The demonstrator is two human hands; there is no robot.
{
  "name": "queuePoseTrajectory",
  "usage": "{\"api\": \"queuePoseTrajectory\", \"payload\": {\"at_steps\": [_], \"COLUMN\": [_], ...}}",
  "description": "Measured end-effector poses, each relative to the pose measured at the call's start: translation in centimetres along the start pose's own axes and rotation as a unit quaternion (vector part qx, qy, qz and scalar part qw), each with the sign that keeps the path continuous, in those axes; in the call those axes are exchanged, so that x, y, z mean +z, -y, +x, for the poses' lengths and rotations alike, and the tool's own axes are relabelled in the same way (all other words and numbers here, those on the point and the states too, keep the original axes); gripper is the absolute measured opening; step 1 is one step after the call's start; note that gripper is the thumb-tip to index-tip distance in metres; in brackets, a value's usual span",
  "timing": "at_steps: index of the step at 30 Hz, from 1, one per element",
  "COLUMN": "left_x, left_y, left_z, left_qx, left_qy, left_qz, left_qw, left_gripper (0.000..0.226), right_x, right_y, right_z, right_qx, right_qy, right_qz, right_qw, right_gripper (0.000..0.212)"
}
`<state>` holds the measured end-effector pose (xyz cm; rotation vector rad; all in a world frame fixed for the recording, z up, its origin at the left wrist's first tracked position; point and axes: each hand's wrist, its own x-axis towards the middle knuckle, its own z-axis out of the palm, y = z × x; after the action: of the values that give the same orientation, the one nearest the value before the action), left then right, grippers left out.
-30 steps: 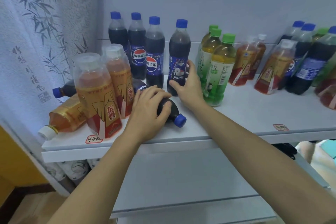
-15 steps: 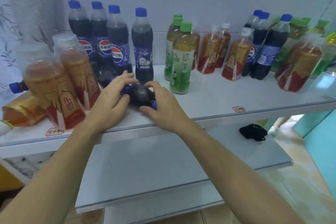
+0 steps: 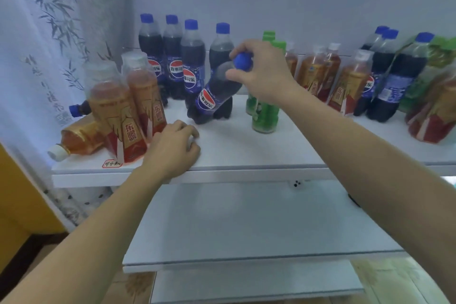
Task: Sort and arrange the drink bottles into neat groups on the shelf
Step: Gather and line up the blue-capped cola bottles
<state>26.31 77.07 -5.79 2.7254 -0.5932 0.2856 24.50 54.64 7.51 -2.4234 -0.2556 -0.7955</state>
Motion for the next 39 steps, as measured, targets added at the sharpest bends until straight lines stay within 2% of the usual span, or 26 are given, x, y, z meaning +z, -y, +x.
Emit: {"api": "queuePoseTrajectory", "payload": {"at_steps": [6, 13, 18, 21, 25, 28, 29, 33, 36, 39], "left_x": [0.0, 0.0, 0.0, 0.0, -0.6, -2.7, -4.0, -10.4, -14.2, -15.8], "left_y": [0.0, -0.4, -0.4, -0.5, -0.6, -0.8, -0.9, -0.9, 1.7, 6.3], "left_z": [-0.1, -0.2, -0.3, -0.3, -0.2, -0.1, -0.2, -2.7, -5.1, -7.0], "left_qx": [0.003, -0.003, 0.001, -0.001, -0.003, 0.017, 0.029, 0.068, 0.069, 0.017], "left_qy": [0.012, 0.007, -0.007, -0.005, 0.017, 0.060, 0.044, -0.132, -0.215, -0.250], "left_qz": [0.004, 0.008, 0.010, 0.005, -0.001, -0.022, -0.032, -0.071, -0.080, -0.094], "left_qw": [1.000, 1.000, 1.000, 1.000, 1.000, 0.998, 0.998, 0.986, 0.971, 0.963], "left_gripper": [0.032, 0.033, 0.035, 0.034, 0.035, 0.032, 0.029, 0.016, 0.018, 0.019], "right_x": [1.2, 1.8, 2.7, 2.9, 2.7, 2.7, 2.7, 3.2, 4.6, 6.4], "right_y": [1.7, 4.0, 4.4, 4.4, 4.1, 4.3, 4.7, 7.4, 10.3, 13.2], "right_z": [5.1, 8.6, 9.3, 8.7, 7.5, 6.7, 6.4, 5.4, 5.1, 5.3], "right_qx": [0.000, 0.000, 0.024, 0.025, 0.006, -0.040, -0.062, -0.167, -0.210, -0.243], "right_qy": [0.008, 0.063, 0.086, 0.082, 0.080, 0.025, 0.008, -0.024, 0.027, 0.070], "right_qz": [-0.002, -0.018, -0.002, 0.005, -0.006, -0.073, -0.092, -0.098, -0.056, -0.019], "right_qw": [1.000, 0.998, 0.996, 0.996, 0.997, 0.996, 0.994, 0.981, 0.976, 0.967], "right_gripper": [0.029, 0.036, 0.032, 0.034, 0.047, 0.047, 0.046, 0.036, 0.029, 0.022]}}
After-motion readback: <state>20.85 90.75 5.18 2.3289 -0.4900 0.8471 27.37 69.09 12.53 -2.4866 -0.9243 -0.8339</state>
